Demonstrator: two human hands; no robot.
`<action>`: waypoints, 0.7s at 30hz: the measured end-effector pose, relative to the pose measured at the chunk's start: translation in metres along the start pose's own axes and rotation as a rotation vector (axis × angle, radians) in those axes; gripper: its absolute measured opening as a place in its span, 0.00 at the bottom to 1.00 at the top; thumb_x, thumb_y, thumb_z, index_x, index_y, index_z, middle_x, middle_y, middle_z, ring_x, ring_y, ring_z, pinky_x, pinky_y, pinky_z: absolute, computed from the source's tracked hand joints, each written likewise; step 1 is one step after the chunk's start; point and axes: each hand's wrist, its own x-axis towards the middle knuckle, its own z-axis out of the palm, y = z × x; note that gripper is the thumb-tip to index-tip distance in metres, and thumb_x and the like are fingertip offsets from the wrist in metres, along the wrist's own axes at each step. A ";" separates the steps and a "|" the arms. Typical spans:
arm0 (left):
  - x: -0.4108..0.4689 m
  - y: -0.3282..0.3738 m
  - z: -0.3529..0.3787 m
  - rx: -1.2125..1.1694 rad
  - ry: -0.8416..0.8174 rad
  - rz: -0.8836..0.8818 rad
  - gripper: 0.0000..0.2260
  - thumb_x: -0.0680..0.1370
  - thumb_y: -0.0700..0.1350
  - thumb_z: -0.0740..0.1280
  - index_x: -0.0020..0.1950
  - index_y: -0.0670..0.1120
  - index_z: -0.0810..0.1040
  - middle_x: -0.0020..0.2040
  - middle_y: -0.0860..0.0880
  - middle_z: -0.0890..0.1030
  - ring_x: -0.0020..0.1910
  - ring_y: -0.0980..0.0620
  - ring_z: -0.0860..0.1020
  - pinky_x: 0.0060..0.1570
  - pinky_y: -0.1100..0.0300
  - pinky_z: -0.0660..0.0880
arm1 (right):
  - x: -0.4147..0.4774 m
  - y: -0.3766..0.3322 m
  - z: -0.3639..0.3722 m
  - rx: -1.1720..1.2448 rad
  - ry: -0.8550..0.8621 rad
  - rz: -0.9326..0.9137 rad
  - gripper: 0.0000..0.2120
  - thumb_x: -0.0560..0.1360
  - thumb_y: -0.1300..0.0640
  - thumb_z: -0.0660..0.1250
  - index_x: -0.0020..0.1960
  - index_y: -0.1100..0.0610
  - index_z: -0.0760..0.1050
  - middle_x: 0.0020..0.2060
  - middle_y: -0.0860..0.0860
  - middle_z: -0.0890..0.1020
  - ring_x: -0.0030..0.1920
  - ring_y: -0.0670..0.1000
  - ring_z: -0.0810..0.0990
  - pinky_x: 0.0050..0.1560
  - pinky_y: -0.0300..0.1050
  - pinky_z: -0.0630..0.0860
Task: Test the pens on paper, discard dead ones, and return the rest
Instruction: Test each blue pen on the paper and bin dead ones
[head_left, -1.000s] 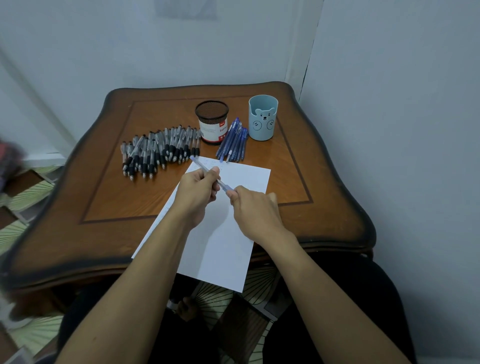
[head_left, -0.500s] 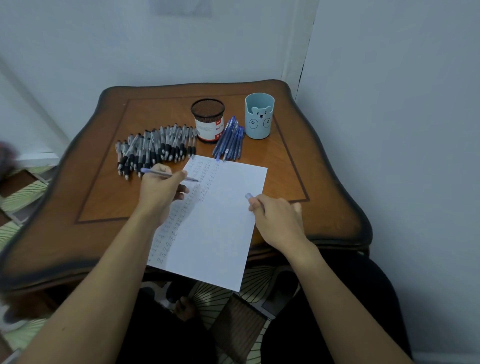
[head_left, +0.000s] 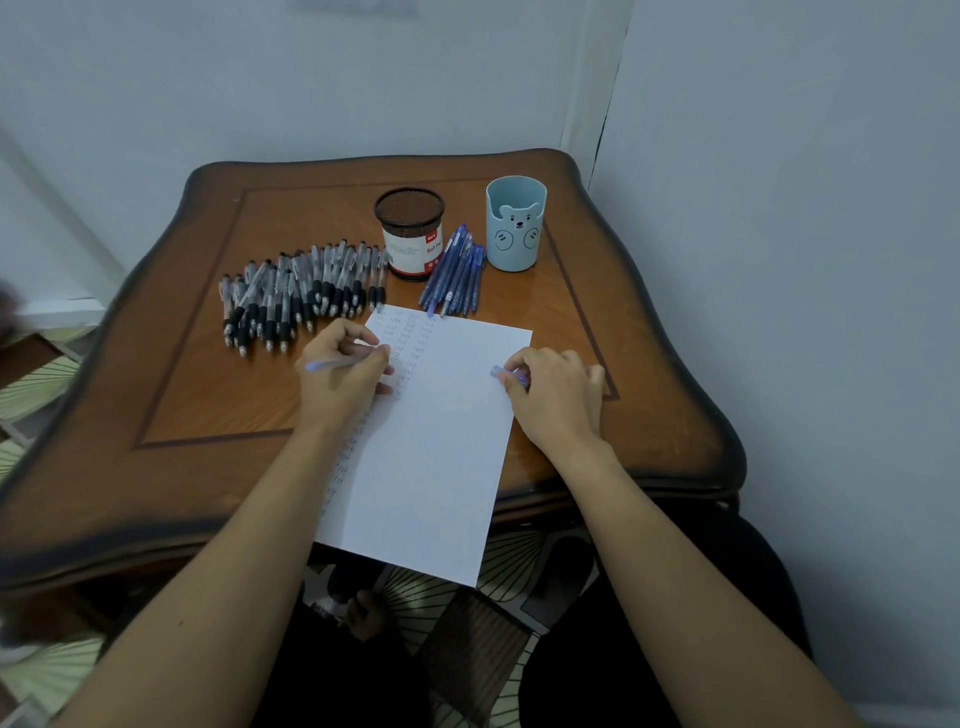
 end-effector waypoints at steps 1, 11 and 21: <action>0.000 0.000 0.001 -0.003 0.008 -0.004 0.05 0.76 0.34 0.70 0.43 0.38 0.76 0.37 0.42 0.82 0.36 0.43 0.84 0.29 0.54 0.79 | 0.003 0.000 0.001 -0.011 0.001 0.005 0.15 0.81 0.40 0.61 0.57 0.47 0.80 0.54 0.45 0.82 0.57 0.48 0.75 0.56 0.48 0.63; 0.004 -0.011 -0.001 0.138 0.017 0.044 0.09 0.66 0.28 0.64 0.32 0.33 0.63 0.28 0.38 0.65 0.29 0.48 0.64 0.29 0.55 0.66 | -0.008 -0.026 0.004 0.112 -0.155 -0.367 0.21 0.80 0.46 0.63 0.72 0.47 0.70 0.71 0.47 0.71 0.73 0.49 0.63 0.72 0.51 0.58; 0.004 -0.015 0.002 0.229 -0.004 0.134 0.12 0.66 0.27 0.62 0.30 0.37 0.60 0.27 0.46 0.62 0.25 0.56 0.60 0.30 0.57 0.62 | -0.025 -0.026 0.019 0.096 -0.434 -0.557 0.27 0.83 0.43 0.57 0.79 0.52 0.61 0.79 0.49 0.60 0.79 0.50 0.52 0.78 0.50 0.50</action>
